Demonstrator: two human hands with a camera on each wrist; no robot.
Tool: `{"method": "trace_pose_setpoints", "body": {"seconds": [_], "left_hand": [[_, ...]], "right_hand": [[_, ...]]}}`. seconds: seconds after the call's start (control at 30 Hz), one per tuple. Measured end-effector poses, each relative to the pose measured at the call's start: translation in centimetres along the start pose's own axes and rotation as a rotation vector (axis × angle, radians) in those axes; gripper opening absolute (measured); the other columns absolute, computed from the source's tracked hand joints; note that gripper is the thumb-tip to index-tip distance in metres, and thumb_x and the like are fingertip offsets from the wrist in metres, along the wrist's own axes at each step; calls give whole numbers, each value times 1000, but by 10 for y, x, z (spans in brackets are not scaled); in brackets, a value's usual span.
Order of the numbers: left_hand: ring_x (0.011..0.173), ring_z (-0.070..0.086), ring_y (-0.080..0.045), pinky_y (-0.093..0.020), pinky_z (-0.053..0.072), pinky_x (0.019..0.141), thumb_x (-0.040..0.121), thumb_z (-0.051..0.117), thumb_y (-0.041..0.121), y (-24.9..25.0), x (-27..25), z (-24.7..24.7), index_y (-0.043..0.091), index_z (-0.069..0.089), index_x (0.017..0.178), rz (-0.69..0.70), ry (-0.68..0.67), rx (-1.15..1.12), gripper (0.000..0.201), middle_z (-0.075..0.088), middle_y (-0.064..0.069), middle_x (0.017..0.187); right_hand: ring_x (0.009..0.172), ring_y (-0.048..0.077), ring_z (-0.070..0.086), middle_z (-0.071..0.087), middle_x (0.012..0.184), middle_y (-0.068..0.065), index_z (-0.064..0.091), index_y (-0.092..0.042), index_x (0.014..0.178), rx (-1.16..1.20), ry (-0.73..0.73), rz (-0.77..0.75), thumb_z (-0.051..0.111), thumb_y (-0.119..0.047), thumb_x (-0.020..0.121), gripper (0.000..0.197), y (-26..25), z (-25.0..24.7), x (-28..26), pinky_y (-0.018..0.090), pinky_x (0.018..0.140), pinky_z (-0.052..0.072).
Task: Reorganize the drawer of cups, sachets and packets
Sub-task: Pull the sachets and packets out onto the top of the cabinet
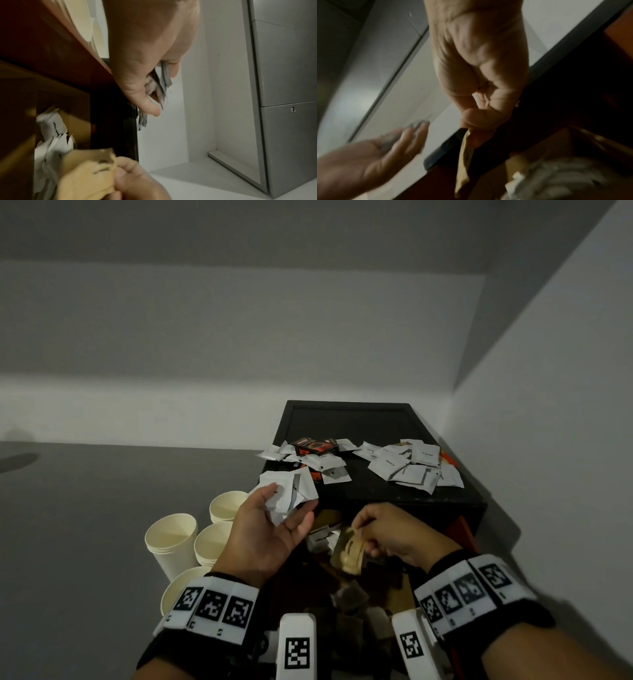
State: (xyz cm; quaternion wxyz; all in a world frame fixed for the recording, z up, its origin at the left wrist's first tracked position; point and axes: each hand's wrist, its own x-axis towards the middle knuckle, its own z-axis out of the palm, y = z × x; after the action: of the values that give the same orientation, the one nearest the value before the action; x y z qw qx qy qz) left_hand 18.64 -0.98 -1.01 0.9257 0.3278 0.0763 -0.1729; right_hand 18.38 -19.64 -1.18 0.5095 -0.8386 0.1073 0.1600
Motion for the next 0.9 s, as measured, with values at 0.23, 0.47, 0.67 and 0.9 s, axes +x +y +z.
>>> {"method": "trace_pose_setpoints", "body": {"seconds": [0.23,0.47,0.67,0.9], "left_hand": [[97,65,-33,-41,57,71,92,50,29,-3,3,4,15,48,134,-49,27,5,44,65,-14,107],[78,68,-27,-42,53,76,94,47,16,-14,1,9,6,60,106,-78,1,153,21,71,-15,82],[85,64,-25,-37,54,78,93,50,27,-20,-1,12,5,59,112,-93,-64,274,31,65,-17,107],[86,60,-27,-35,51,68,92,39,50,-15,-3,6,16,57,118,-139,-124,300,47,64,-12,103]], "right_hand": [[122,22,47,30,149,9,24,-17,148,46,8,107,51,-8,93,61,13,14,15,26,87,51],[73,13,60,63,91,4,60,-16,98,283,-62,-212,56,-29,93,14,-32,17,-19,23,63,47],[65,7,61,67,83,0,62,-19,99,177,49,-266,68,-19,84,16,-33,27,-18,20,54,46],[53,5,49,58,66,-1,64,-13,95,304,150,-238,62,-12,89,7,-30,9,-19,15,48,43]]}}
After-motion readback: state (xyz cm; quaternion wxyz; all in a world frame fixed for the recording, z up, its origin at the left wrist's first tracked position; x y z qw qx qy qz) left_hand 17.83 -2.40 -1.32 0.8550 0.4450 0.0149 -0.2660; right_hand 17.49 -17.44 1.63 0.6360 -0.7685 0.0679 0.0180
